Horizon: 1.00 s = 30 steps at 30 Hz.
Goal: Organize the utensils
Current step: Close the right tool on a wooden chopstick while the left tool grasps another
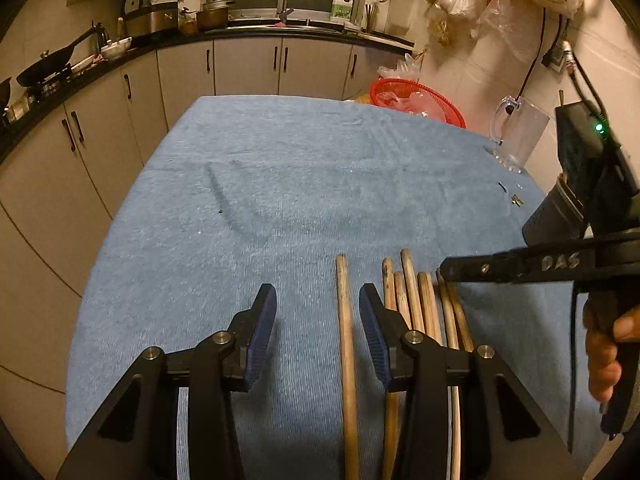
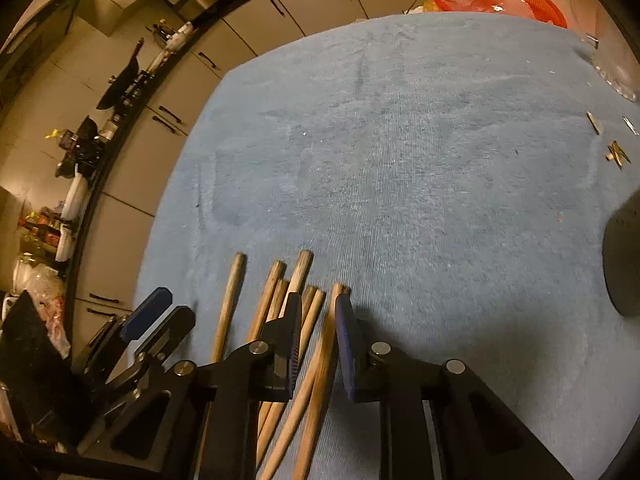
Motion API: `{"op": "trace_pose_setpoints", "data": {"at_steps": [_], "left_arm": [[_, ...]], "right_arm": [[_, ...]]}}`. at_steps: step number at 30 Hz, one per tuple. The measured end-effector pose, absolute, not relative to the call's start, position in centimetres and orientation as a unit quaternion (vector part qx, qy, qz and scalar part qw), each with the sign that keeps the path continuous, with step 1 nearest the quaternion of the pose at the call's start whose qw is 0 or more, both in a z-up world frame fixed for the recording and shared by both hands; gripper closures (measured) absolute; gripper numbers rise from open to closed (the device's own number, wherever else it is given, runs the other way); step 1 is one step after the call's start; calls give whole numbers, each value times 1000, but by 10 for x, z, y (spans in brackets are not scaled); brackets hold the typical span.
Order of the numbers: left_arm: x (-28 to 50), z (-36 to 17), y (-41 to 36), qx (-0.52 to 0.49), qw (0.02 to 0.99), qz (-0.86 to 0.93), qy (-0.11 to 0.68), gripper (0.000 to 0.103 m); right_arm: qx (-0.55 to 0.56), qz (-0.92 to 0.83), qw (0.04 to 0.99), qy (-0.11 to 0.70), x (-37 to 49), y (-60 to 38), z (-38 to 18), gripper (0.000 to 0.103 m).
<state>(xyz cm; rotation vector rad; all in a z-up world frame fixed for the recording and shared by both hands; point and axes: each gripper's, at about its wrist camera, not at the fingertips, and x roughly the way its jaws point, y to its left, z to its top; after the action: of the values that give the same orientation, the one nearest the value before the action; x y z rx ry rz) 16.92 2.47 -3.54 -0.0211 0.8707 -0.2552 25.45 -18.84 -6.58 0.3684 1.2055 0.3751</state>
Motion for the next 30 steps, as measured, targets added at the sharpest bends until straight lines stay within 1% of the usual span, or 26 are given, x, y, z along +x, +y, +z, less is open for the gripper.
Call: {"op": "trace_pose_setpoints", "data": {"at_steps": [2, 5, 9, 11, 13, 14, 15, 16, 17, 18, 19, 23, 25, 27, 30], "left_arm": [[175, -37, 22, -5, 897, -124, 424, 61], [183, -40, 18, 1, 895, -125, 429, 61], [195, -45, 11, 10, 891, -124, 437, 63], [203, -50, 8, 16, 887, -121, 445, 66], [211, -55, 6, 24, 883, -115, 454, 72], [214, -58, 6, 24, 880, -118, 458, 73], [216, -60, 6, 19, 879, -123, 460, 77], [218, -62, 6, 24, 878, -117, 463, 88], [217, -62, 5, 43, 880, -105, 461, 92], [217, -62, 4, 56, 880, -104, 461, 94], [217, -62, 4, 57, 879, -107, 462, 95], [213, -63, 11, 46, 876, -122, 465, 96], [213, -64, 15, 39, 876, -126, 465, 96], [214, -64, 19, 33, 875, -128, 466, 96], [215, -64, 16, 35, 873, -123, 471, 96]], "right_arm": [[161, 159, 789, 571, 260, -185, -71, 88], [158, 156, 789, 573, 260, -188, -76, 96], [155, 144, 801, 559, 256, -203, -71, 98], [156, 138, 803, 559, 256, -211, -70, 98], [158, 131, 803, 560, 256, -222, -70, 98], [162, 133, 801, 561, 256, -223, -70, 98], [171, 140, 798, 561, 256, -225, -71, 98], [179, 146, 796, 560, 255, -227, -71, 97], [188, 150, 793, 560, 256, -228, -72, 92], [193, 151, 791, 561, 257, -225, -72, 79], [196, 150, 790, 562, 256, -223, -73, 74], [177, 153, 791, 565, 259, -209, -72, 73], [161, 150, 789, 573, 262, -204, -75, 74], [146, 147, 789, 579, 264, -197, -76, 85], [117, 134, 794, 581, 267, -185, -75, 89]]}}
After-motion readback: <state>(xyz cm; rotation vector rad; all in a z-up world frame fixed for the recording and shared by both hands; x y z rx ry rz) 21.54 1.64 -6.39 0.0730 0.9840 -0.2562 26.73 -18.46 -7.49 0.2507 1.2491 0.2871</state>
